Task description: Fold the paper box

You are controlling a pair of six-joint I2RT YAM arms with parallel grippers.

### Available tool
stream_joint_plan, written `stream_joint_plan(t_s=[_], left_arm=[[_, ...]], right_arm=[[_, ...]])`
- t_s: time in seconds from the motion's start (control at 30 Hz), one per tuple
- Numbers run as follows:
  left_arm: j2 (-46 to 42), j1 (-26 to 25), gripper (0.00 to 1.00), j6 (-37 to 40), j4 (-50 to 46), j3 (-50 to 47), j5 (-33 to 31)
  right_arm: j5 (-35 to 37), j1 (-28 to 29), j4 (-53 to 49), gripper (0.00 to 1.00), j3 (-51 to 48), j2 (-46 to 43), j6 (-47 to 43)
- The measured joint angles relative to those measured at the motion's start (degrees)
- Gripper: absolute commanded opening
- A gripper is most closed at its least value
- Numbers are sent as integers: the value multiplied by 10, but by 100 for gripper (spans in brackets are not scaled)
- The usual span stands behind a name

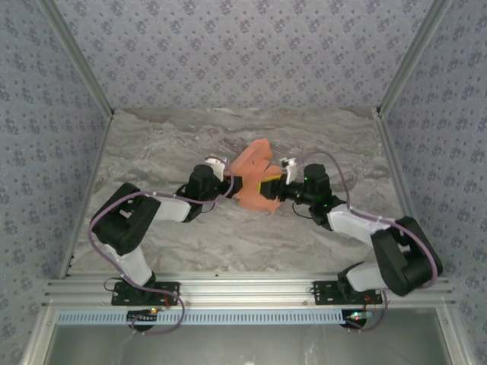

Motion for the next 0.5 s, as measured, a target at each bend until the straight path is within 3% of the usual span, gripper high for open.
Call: stream_joint_plan(t_s=[0.13, 0.3, 0.43, 0.5], left_arm=[[5, 1, 37, -66, 8, 5, 8], [50, 1, 37, -187, 62, -6, -8], [97, 2, 37, -283, 122, -9, -23], [113, 2, 37, -325, 151, -10, -30]], right_arm=[[23, 24, -120, 51, 45, -25, -147], [69, 20, -229, 55, 55, -84, -189], [104, 55, -327, 58, 96, -140, -236], [141, 68, -369, 65, 124, -156, -236]])
